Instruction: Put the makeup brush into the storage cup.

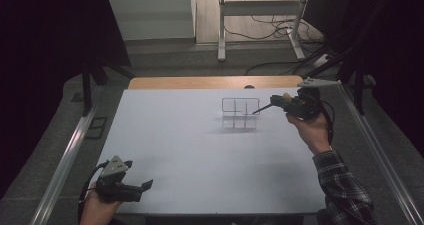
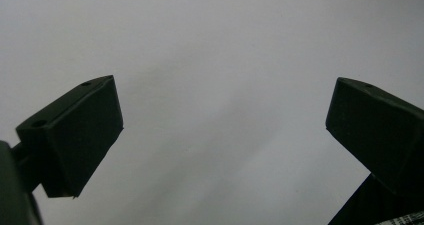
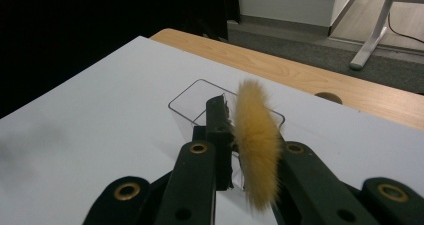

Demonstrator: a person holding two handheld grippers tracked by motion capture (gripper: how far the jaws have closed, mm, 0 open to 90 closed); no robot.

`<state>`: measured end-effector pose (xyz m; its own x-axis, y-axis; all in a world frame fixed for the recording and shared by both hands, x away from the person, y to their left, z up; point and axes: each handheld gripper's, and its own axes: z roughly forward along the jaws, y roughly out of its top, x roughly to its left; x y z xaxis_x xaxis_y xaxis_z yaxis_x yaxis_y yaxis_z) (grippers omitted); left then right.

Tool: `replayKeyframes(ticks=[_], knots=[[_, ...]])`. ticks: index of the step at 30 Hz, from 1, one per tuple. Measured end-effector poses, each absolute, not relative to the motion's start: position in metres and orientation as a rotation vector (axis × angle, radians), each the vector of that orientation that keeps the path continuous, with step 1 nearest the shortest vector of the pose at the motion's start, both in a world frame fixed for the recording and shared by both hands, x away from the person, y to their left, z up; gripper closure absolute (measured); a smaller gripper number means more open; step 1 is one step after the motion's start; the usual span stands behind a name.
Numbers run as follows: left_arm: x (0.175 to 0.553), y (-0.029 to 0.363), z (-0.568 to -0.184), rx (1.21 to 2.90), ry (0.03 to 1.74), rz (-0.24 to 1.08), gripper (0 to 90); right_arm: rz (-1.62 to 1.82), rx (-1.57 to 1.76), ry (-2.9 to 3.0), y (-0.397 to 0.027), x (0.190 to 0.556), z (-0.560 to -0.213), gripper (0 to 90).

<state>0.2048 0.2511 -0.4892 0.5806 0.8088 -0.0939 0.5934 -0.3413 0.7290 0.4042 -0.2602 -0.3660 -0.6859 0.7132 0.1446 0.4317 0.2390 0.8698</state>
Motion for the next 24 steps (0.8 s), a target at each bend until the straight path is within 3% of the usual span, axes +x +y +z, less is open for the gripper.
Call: replayKeyframes(ticks=[24], knots=[[0.205,0.250,-0.490,2.085,1.111,0.375,2.4,1.442,1.105,2.198,-0.253,0.438,-0.373,84.1]])
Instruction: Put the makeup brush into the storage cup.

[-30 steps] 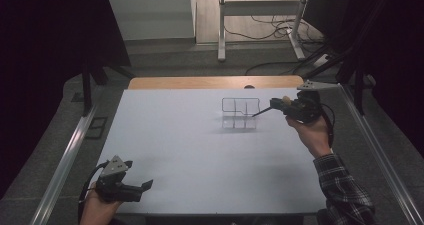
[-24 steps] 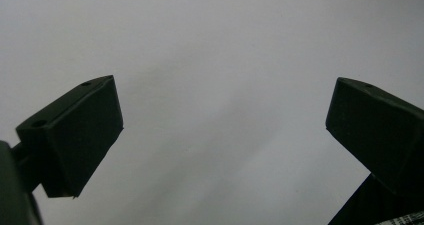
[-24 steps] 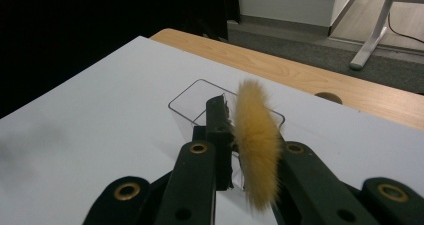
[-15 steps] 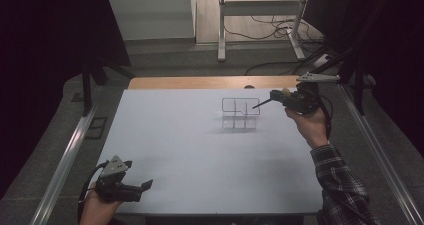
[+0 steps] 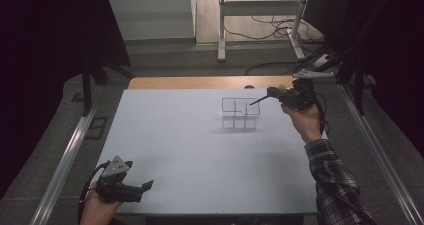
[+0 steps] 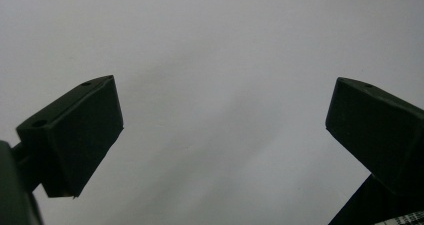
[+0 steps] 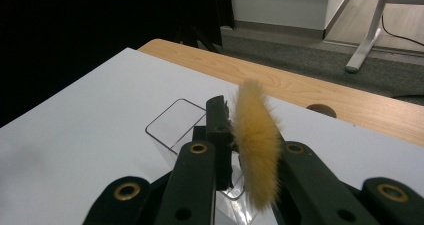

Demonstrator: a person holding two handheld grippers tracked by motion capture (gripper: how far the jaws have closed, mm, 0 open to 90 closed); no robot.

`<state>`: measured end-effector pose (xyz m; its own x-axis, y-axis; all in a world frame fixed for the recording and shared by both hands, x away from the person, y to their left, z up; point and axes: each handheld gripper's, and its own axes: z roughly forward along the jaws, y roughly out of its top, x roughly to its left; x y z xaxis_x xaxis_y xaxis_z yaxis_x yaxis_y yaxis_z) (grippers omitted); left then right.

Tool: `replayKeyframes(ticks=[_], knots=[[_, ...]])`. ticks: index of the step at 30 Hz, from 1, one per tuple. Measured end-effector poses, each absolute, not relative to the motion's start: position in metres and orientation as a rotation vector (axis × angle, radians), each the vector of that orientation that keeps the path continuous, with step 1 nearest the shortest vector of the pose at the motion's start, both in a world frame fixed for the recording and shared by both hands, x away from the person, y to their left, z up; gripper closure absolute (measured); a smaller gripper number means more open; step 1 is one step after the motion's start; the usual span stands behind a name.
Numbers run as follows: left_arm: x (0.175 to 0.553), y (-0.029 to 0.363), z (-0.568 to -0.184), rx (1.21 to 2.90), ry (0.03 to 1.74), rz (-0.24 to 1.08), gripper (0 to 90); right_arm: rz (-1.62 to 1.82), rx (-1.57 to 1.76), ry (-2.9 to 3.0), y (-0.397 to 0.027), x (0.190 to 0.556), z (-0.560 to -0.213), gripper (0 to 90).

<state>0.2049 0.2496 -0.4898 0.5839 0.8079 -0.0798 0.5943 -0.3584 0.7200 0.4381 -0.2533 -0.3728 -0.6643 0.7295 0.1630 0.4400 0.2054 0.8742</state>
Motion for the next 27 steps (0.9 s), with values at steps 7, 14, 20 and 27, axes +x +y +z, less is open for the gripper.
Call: replayKeyframes(ticks=[7,14,20,27], knots=[[0.205,0.249,-0.490,2.090,1.111,0.378,2.3,1.426,1.105,2.201,-0.250,0.442,-0.380,84.1],[0.205,0.249,-0.490,2.095,1.109,0.382,2.4,1.403,1.115,2.198,-0.249,0.446,-0.389,84.1],[0.205,0.248,-0.490,2.102,1.102,0.384,2.5,1.374,1.110,2.200,-0.246,0.449,-0.397,84.1],[0.205,0.247,-0.490,2.115,1.095,0.389,2.6,1.356,1.105,2.204,-0.244,0.449,-0.402,84.0]])
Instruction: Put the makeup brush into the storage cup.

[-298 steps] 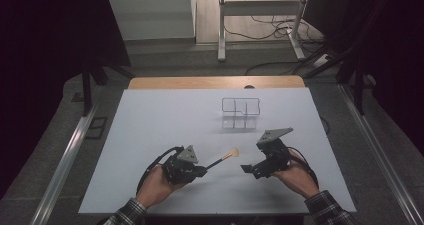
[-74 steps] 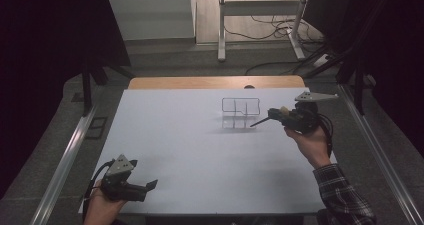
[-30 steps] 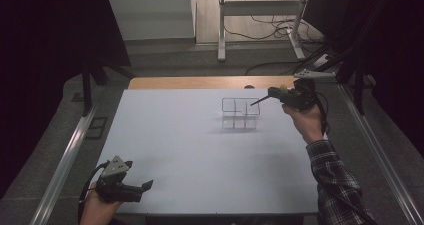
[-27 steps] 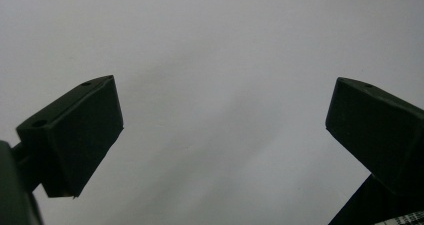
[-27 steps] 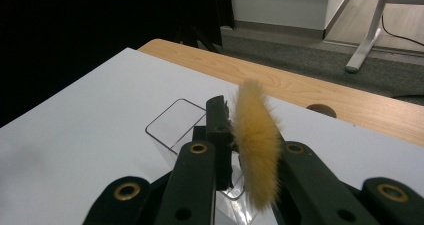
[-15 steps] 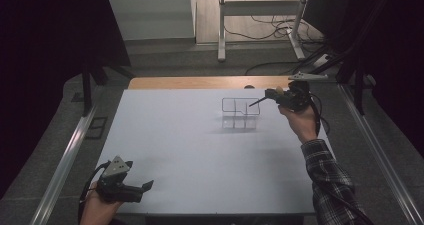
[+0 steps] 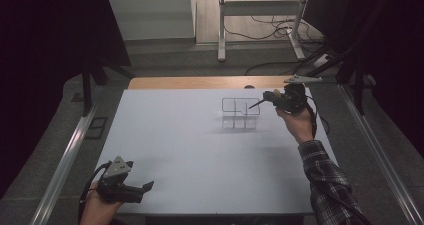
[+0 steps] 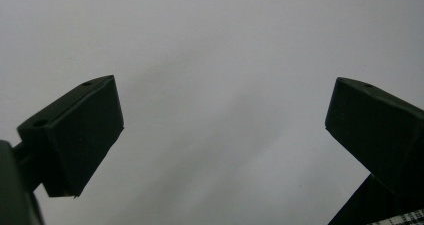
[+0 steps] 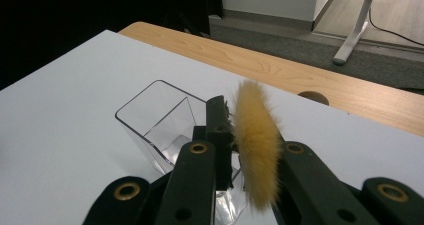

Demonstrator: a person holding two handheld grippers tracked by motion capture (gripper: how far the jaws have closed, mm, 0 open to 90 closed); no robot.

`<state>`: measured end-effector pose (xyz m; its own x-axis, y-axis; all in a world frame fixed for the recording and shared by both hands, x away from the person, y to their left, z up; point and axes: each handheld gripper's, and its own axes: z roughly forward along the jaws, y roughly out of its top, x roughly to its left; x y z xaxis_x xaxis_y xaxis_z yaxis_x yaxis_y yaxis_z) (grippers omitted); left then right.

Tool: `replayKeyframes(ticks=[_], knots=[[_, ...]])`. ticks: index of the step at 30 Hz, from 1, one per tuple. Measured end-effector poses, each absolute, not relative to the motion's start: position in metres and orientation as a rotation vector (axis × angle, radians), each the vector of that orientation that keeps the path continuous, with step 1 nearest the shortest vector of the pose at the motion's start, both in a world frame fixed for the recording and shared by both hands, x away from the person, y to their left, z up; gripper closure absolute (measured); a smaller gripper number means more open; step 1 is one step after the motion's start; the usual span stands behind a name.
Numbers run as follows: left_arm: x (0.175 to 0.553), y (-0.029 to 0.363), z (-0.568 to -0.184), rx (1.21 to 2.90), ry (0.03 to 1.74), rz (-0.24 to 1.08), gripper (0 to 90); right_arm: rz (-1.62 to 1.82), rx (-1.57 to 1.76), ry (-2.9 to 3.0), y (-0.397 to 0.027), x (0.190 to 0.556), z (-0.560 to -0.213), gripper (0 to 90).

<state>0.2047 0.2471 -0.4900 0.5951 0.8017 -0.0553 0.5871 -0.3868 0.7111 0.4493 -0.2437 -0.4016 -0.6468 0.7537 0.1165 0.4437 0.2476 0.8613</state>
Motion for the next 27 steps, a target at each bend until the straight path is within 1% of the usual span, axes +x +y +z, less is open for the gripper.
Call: replayKeyframes(ticks=[27], knots=[[0.204,0.244,-0.490,2.144,1.077,0.396,2.9,1.287,1.103,2.230,-0.233,0.451,-0.425,83.9]])
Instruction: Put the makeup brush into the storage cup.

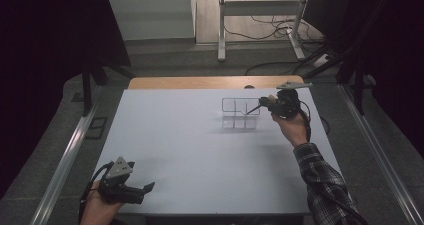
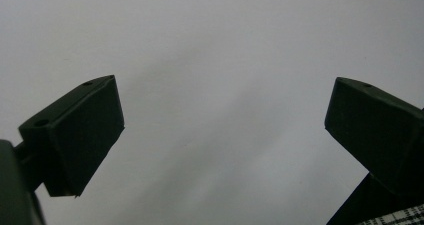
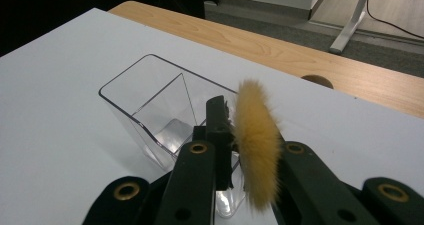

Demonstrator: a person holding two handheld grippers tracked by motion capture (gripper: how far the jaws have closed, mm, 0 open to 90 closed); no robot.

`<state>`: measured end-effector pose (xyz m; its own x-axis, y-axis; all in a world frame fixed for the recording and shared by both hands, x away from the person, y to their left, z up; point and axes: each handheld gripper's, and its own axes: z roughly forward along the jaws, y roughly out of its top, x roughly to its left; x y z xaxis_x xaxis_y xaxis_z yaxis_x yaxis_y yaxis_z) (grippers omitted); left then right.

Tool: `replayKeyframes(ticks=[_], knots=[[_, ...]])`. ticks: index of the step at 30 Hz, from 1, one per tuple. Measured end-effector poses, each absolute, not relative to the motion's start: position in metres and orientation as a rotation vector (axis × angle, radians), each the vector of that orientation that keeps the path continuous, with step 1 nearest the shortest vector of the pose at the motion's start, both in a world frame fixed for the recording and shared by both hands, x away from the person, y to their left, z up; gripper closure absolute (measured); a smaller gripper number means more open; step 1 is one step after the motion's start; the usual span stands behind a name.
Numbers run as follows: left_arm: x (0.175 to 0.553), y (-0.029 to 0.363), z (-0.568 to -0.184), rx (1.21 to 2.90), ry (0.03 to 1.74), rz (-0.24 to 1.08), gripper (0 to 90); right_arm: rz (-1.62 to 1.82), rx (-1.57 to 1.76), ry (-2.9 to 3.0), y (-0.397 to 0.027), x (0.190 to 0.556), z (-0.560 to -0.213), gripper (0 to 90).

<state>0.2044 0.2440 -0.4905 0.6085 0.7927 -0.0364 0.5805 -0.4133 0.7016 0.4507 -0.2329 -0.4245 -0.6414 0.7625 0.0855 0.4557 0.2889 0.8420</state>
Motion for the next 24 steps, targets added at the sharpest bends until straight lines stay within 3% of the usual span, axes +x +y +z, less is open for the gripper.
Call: replayKeyframes(ticks=[13,15,16,18,19,24], knots=[[0.204,0.243,-0.491,2.155,1.072,0.399,3.1,1.238,1.114,2.261,-0.229,0.453,-0.435,81.2],[0.204,0.243,-0.491,2.155,1.071,0.397,3.1,1.234,1.127,2.284,-0.228,0.456,-0.437,55.7],[0.204,0.243,-0.491,2.156,1.070,0.398,3.1,1.223,1.124,2.277,-0.226,0.459,-0.438,28.6],[0.204,0.243,-0.491,2.156,1.070,0.398,3.1,1.219,1.135,2.276,-0.225,0.462,-0.440,9.1],[0.204,0.243,-0.491,2.156,1.070,0.398,3.1,1.208,1.143,2.270,-0.225,0.463,-0.441,3.6],[0.204,0.243,-0.491,2.157,1.068,0.398,3.1,1.176,1.127,2.306,-0.223,0.462,-0.443,0.0]])
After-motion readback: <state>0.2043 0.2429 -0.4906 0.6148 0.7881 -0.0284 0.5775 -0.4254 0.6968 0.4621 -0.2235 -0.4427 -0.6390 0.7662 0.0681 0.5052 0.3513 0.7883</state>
